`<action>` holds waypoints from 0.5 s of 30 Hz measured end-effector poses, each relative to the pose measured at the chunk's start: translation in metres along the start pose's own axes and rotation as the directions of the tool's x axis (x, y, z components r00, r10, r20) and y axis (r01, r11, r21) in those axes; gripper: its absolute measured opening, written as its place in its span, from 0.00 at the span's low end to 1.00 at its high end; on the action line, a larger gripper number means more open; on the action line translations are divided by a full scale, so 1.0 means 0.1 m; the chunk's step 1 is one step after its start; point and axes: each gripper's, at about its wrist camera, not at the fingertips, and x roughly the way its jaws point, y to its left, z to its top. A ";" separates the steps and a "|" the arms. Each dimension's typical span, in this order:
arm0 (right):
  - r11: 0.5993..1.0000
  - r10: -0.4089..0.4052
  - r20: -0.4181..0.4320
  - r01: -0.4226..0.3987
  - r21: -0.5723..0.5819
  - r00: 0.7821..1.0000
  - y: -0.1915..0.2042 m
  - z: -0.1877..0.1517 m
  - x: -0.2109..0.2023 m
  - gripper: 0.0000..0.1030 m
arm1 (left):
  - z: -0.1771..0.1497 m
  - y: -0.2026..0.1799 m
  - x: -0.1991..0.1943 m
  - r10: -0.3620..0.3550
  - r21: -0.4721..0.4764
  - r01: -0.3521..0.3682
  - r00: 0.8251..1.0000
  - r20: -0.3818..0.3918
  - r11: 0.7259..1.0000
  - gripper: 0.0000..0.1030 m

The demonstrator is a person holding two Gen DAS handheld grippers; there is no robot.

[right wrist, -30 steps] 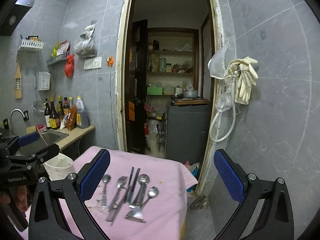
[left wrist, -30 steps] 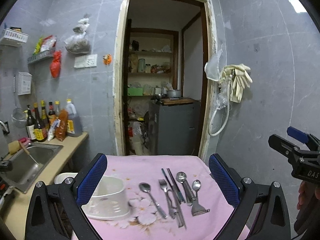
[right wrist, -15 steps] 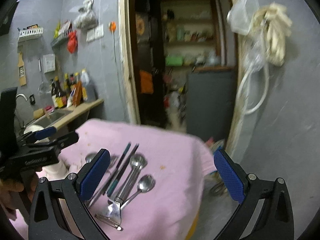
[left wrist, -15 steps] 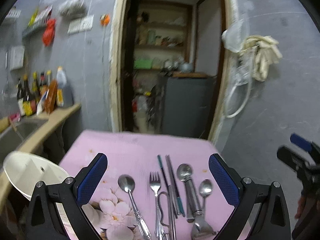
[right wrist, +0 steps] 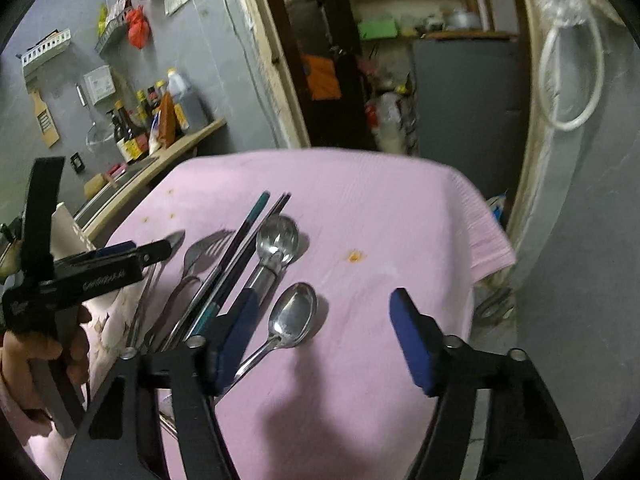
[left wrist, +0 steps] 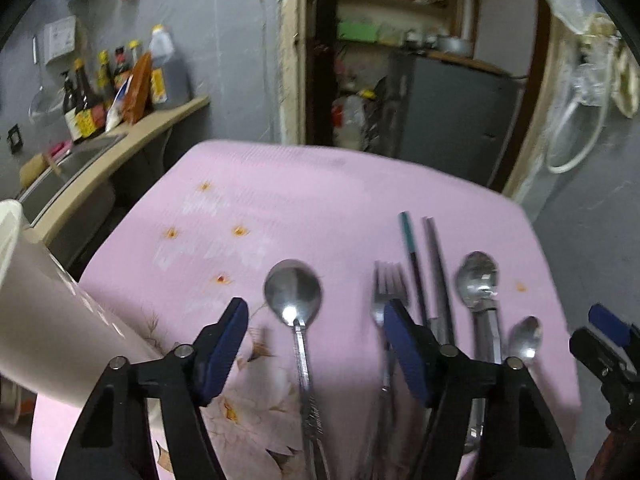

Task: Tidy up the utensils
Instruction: 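Move the left tool to the ornate spoon while the right tool approaches the ice cream scoop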

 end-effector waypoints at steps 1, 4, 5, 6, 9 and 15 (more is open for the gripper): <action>1.000 0.011 -0.012 -0.011 -0.003 1.000 0.01 0.01 0.06 0.54 | 0.02 0.01 0.03 0.011 -0.004 -0.011 1.000 -0.013 1.000 0.61; 0.998 0.057 -0.056 -0.057 -0.010 0.997 0.02 0.03 0.20 0.47 | 0.08 0.04 0.16 0.032 -0.011 -0.033 0.998 -0.054 0.999 0.55; 0.997 0.070 -0.069 -0.071 -0.013 0.995 0.02 0.04 0.24 0.47 | 0.10 0.05 0.20 0.033 -0.013 -0.034 0.997 -0.066 0.999 0.55; 0.996 0.088 -0.086 -0.090 -0.020 0.992 0.03 0.05 0.28 0.46 | 0.11 0.06 0.25 0.032 -0.016 -0.034 0.995 -0.090 0.999 0.54; 0.992 0.112 -0.120 -0.118 -0.046 0.986 0.04 0.07 0.37 0.40 | 0.14 0.12 0.38 0.010 -0.037 -0.016 0.988 -0.157 0.999 0.52; 0.990 0.117 -0.150 -0.127 -0.056 0.982 0.10 0.11 0.44 0.15 | 0.24 0.19 0.42 -0.011 -0.067 -0.001 0.985 -0.169 0.998 0.46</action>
